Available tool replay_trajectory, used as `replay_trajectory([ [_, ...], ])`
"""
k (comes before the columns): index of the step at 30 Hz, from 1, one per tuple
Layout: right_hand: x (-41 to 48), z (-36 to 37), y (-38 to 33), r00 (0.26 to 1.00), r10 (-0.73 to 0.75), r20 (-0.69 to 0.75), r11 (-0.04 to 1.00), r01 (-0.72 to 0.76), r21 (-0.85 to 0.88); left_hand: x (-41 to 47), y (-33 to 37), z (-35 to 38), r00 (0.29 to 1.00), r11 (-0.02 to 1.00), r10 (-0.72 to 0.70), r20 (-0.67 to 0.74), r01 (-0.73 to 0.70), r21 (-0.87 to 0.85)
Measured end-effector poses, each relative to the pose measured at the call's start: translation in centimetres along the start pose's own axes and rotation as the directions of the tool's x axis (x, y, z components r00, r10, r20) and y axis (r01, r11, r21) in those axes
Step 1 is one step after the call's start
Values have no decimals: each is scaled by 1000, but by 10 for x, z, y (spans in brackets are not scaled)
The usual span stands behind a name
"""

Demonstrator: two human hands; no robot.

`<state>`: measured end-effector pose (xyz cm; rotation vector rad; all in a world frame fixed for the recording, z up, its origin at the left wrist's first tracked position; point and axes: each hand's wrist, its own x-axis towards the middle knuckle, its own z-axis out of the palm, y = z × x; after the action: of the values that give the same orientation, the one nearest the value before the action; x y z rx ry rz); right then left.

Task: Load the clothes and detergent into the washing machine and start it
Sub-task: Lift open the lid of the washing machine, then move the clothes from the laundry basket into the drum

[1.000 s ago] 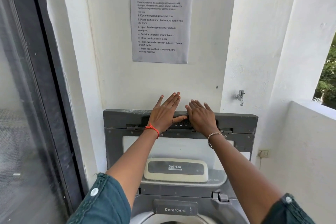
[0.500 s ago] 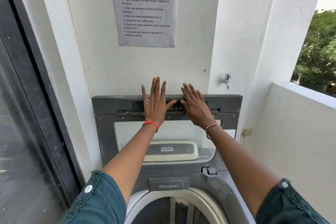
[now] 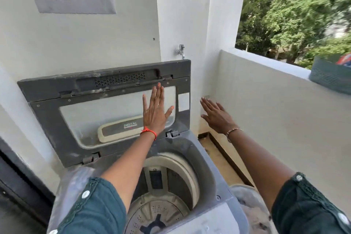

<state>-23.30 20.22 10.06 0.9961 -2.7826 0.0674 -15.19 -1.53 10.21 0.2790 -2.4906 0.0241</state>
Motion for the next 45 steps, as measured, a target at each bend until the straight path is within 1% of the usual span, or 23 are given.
replay_trajectory([
  [4,-68,20,64,976,194,96,981,-193,-15,-10,79,24,986,987,144,81,-137,-88],
  [9,-144,52,134,911,370,183,926,-378,10,-23,173,58,937,926,312,159,-264,-269],
  [12,-178,81,171,872,423,246,897,-442,24,-36,222,80,919,911,333,211,-256,-324],
  [15,-202,114,204,844,425,327,887,-460,33,-45,270,110,907,924,297,300,-193,-330],
  [19,-221,164,234,821,373,432,881,-460,113,-67,326,161,887,947,191,421,-54,-316],
  [22,-236,211,246,820,317,476,884,-437,166,-107,354,204,858,948,182,480,-24,-317],
  [24,-246,250,252,836,309,453,878,-434,201,-143,363,230,820,944,219,528,-41,-327],
  [26,-257,292,256,845,294,446,881,-420,217,-184,367,261,759,943,257,599,-62,-326],
  [30,-275,374,259,859,231,456,866,-395,305,-261,362,326,692,936,318,648,-120,-331],
  [31,-280,397,261,857,190,479,877,-368,309,-279,359,346,673,936,333,660,-150,-319],
  [32,-285,418,263,854,142,501,897,-325,299,-294,356,364,637,934,350,687,-180,-309],
  [34,-292,452,264,794,47,607,928,-259,267,-322,348,399,575,932,361,734,-245,-267],
  [35,-295,469,262,775,25,631,941,-231,246,-336,343,416,553,931,357,753,-274,-240],
  [37,-300,506,257,785,7,619,954,-191,232,-361,336,444,495,927,342,799,-318,-200],
  [38,-303,521,253,800,-16,600,963,-148,224,-372,333,457,469,922,338,816,-338,-187],
  [39,-306,535,248,818,-36,575,970,-109,216,-383,330,468,456,918,335,824,-355,-177],
  [40,-310,548,244,838,-36,545,973,-94,209,-393,328,477,459,913,338,821,-373,-167],
  [42,-315,569,234,870,-12,494,978,-94,188,-410,325,491,497,910,347,796,-384,-157],
  [45,-315,593,221,908,52,416,985,-115,129,-427,325,510,604,929,336,723,-340,-148],
])
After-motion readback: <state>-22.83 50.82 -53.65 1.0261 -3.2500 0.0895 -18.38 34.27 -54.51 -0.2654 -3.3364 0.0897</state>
